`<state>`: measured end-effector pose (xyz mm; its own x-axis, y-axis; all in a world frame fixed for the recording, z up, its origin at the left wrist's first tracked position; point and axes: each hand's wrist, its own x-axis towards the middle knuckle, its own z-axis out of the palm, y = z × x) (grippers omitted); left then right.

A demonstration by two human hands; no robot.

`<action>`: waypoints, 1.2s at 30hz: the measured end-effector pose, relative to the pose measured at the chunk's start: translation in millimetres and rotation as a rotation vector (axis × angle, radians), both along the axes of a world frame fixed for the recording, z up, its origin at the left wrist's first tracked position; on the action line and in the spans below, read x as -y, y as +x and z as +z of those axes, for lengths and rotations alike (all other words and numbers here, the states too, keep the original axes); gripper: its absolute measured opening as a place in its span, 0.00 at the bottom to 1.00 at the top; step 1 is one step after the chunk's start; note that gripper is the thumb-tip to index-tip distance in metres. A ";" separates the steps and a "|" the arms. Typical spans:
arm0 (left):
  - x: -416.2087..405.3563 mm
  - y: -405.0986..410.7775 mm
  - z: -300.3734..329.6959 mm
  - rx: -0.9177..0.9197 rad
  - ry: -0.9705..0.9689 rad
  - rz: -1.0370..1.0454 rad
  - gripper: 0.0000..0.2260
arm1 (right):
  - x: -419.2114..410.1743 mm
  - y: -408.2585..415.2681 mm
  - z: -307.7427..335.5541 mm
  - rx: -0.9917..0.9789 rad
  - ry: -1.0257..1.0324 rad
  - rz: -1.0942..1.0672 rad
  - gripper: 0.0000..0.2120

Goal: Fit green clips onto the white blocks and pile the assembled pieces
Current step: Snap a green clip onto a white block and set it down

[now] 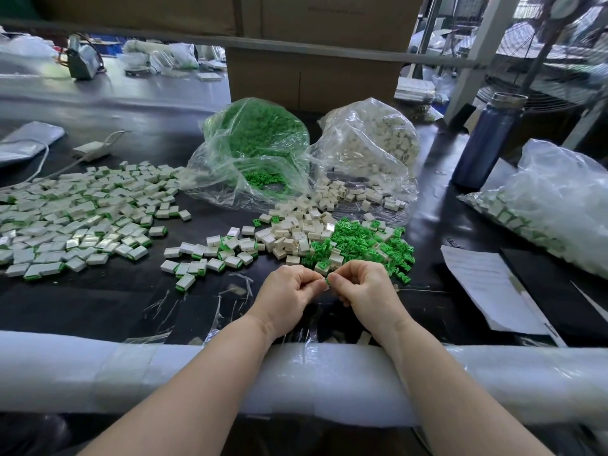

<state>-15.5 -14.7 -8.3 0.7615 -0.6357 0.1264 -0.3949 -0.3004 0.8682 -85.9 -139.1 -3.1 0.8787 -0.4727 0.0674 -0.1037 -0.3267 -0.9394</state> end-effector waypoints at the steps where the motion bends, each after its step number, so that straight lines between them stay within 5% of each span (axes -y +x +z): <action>1: 0.0 -0.2 0.4 0.002 -0.002 -0.006 0.06 | -0.1 -0.3 0.0 0.004 0.002 0.000 0.11; 12: 2.4 -2.0 0.3 -0.009 -0.066 0.021 0.10 | -1.7 -0.6 1.5 0.122 0.104 -0.041 0.07; 18: 3.1 2.0 -2.6 0.023 -0.080 0.061 0.00 | -0.8 -3.0 3.1 0.146 0.188 -0.016 0.05; 27: 2.1 3.0 -1.8 -0.052 -0.072 0.019 0.05 | -2.9 -1.8 3.7 0.053 0.069 -0.022 0.08; 36: 0.6 1.7 -2.2 0.124 0.029 0.006 0.05 | 0.7 -2.3 2.8 -0.024 -0.062 0.015 0.12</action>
